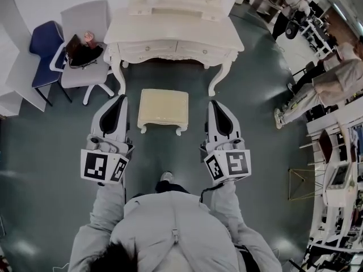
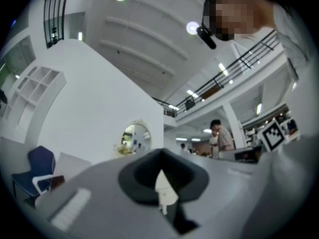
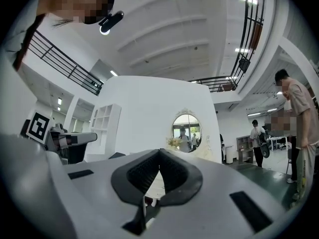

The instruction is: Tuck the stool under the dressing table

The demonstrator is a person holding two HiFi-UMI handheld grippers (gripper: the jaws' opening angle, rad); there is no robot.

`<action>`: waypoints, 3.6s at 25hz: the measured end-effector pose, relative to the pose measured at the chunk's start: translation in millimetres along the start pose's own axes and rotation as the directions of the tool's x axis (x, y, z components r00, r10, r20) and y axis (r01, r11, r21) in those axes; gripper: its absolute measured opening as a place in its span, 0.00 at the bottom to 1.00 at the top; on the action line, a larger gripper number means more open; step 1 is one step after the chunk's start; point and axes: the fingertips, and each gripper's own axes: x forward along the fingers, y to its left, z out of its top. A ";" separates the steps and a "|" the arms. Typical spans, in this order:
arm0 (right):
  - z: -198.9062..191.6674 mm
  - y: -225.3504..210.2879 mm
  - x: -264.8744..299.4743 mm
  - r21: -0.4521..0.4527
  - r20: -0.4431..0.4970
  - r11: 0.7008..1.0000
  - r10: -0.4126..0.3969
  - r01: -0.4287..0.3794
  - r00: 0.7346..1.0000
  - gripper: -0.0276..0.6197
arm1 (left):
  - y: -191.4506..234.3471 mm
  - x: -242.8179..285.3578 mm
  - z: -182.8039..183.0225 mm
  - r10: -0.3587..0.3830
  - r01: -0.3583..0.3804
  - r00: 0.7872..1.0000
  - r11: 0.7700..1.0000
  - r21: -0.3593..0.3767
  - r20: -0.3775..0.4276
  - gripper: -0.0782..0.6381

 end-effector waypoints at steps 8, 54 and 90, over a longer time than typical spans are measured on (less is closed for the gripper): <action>-39.2 -32.8 25.6 0.035 -0.061 0.999 0.035 -0.033 0.998 0.05 | 1.1 28.3 -39.9 0.040 -0.041 0.997 0.999 -0.028 -0.061 0.12; -422.0 -59.6 75.6 0.181 -0.582 0.978 0.023 0.102 0.813 0.40 | 61.5 38.8 -431.1 -0.179 0.043 0.830 0.965 -0.259 -0.528 0.35; -711.2 -115.1 37.5 0.183 -0.758 0.962 0.006 0.204 0.652 0.62 | 84.7 -24.6 -715.8 -0.206 0.003 0.651 0.963 -0.269 -0.730 0.61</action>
